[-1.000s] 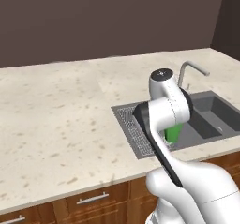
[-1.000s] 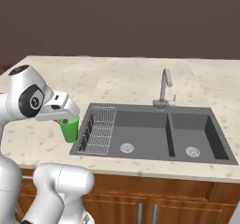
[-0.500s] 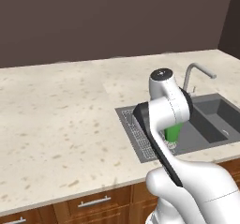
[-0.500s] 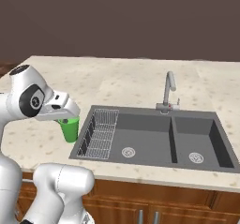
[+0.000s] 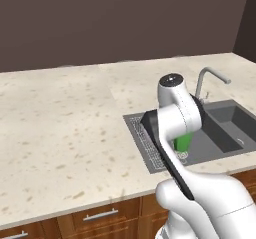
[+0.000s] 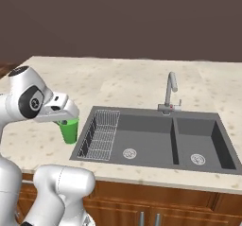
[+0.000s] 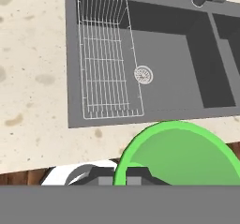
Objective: Pick the cup and bowl from the counter and place them on the counter next to the sink.
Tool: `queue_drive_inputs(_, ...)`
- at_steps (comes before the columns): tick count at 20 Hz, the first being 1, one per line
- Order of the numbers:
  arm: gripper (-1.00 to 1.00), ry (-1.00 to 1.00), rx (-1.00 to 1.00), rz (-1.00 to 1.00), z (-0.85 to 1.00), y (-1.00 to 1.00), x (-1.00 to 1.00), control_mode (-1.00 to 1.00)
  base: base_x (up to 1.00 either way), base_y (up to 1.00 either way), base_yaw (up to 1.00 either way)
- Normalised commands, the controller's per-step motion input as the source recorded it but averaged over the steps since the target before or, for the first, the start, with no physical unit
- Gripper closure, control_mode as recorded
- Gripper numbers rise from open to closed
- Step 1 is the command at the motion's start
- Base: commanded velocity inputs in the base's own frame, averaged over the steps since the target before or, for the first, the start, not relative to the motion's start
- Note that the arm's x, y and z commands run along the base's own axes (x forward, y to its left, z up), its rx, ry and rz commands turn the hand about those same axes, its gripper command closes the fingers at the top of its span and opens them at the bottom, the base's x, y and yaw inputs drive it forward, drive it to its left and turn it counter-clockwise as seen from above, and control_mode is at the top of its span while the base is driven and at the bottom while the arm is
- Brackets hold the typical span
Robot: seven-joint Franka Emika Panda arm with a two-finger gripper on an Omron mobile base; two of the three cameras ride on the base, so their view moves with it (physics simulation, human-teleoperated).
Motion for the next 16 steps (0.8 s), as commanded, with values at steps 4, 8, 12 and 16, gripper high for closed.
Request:
queue_drive_inputs(4, 1.0, 0.0, 0.01, 0.17, -0.17, 0.33, 0.0, -1.0, 0.0, 0.0, 0.0)
queue_drive_inputs(8, 1.0, -0.09, 0.04, 0.22, -0.33, 0.14, 0.0, -1.0, 0.0, 0.0, 0.0)
queue_drive_inputs(12, 1.0, -0.09, 0.01, 0.21, -0.34, 0.06, 0.12, -1.0, 0.0, 0.0, 0.0)
queue_drive_inputs(16, 1.0, -0.01, -0.01, 0.13, -0.14, 0.19, 0.29, -1.0, 0.0, 0.0, 0.0)
